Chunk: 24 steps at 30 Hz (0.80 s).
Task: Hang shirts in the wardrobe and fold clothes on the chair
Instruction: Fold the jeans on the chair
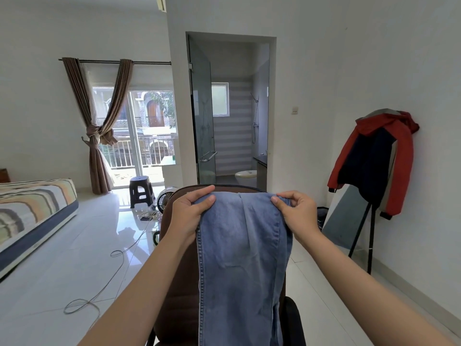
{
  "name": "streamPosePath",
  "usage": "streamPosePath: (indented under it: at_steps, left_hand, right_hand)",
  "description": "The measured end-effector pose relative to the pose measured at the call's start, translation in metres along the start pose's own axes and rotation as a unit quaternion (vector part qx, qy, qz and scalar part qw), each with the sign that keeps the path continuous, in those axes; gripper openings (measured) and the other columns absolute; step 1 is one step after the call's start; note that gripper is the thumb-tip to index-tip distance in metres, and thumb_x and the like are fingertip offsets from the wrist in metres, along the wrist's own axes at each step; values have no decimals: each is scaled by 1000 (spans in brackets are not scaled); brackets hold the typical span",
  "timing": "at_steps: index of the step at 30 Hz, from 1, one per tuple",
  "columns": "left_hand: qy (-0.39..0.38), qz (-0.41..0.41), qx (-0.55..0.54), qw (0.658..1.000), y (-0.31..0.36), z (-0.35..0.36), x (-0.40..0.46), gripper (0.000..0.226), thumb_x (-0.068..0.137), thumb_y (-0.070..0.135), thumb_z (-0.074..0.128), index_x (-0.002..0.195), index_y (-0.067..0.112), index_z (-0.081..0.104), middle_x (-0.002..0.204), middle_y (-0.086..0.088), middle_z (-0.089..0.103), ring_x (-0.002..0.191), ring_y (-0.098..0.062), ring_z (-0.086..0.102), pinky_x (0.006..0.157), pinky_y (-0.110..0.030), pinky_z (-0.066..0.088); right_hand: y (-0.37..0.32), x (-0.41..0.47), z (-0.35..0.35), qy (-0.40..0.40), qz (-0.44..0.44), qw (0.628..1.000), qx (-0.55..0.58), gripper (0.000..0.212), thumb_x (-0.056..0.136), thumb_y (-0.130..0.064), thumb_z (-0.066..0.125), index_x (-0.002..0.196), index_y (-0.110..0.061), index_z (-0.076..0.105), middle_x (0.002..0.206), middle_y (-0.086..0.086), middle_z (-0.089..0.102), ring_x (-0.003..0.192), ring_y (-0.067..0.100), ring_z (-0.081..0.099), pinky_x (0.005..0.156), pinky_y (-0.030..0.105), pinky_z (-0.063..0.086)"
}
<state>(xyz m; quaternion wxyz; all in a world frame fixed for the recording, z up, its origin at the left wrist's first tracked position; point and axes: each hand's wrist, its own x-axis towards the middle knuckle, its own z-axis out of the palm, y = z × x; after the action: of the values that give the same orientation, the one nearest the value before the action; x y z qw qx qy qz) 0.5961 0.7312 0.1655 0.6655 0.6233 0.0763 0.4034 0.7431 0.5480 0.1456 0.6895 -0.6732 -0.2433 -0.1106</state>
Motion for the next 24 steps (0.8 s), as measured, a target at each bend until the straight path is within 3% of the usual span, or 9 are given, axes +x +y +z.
streamPosePath:
  at_steps: [7, 9, 13, 18, 21, 24]
  left_hand:
    - [18, -17, -5, 1000, -4, -8, 2, 24, 83, 2, 66, 104, 12, 69, 95, 11, 69, 87, -4, 65, 70, -13, 51]
    - [20, -19, 2, 1000, -5, -11, 0, 24, 84, 3, 65, 105, 13, 69, 98, 11, 67, 90, -4, 63, 69, -12, 50]
    - [14, -7, 27, 999, -6, -7, -7, 26, 84, 4, 65, 108, 13, 68, 98, 14, 65, 90, -1, 61, 70, -9, 50]
    - [9, 3, 55, 998, -8, -5, -8, 25, 83, 5, 67, 104, 17, 70, 99, 16, 66, 95, -1, 60, 83, -18, 49]
    - [11, 10, 66, 998, -9, -7, -6, 24, 83, 5, 67, 104, 17, 70, 95, 20, 66, 89, 5, 62, 78, -13, 49]
    - [12, 12, 62, 998, -9, -9, -6, 23, 83, 4, 67, 100, 19, 70, 91, 22, 66, 82, 12, 63, 73, -10, 49]
  right_hand:
    - [-10, 3, -1, -13, 132, 985, 112, 10, 86, -13, 69, 78, -17, 65, 92, 8, 67, 86, 22, 63, 68, 31, 52]
    - [-11, 4, -4, -36, 151, 983, 100, 8, 88, -16, 67, 80, -17, 66, 93, 9, 68, 86, 23, 64, 68, 33, 52]
    - [-7, -3, -3, -86, 136, 987, 21, 16, 77, -25, 79, 81, -14, 68, 91, 7, 71, 85, 18, 66, 71, 30, 54]
    - [3, -11, 3, -91, 90, 986, -103, 17, 75, -23, 81, 79, -18, 65, 92, 1, 68, 87, 15, 64, 81, 32, 55]
    - [1, -15, 11, -114, 47, 978, -169, 15, 78, -24, 78, 80, -19, 64, 88, -3, 64, 84, 12, 60, 77, 26, 52]
    - [-2, -12, 15, -129, 61, 978, -151, 14, 77, -19, 79, 80, -17, 65, 88, -3, 63, 85, 13, 60, 78, 26, 51]
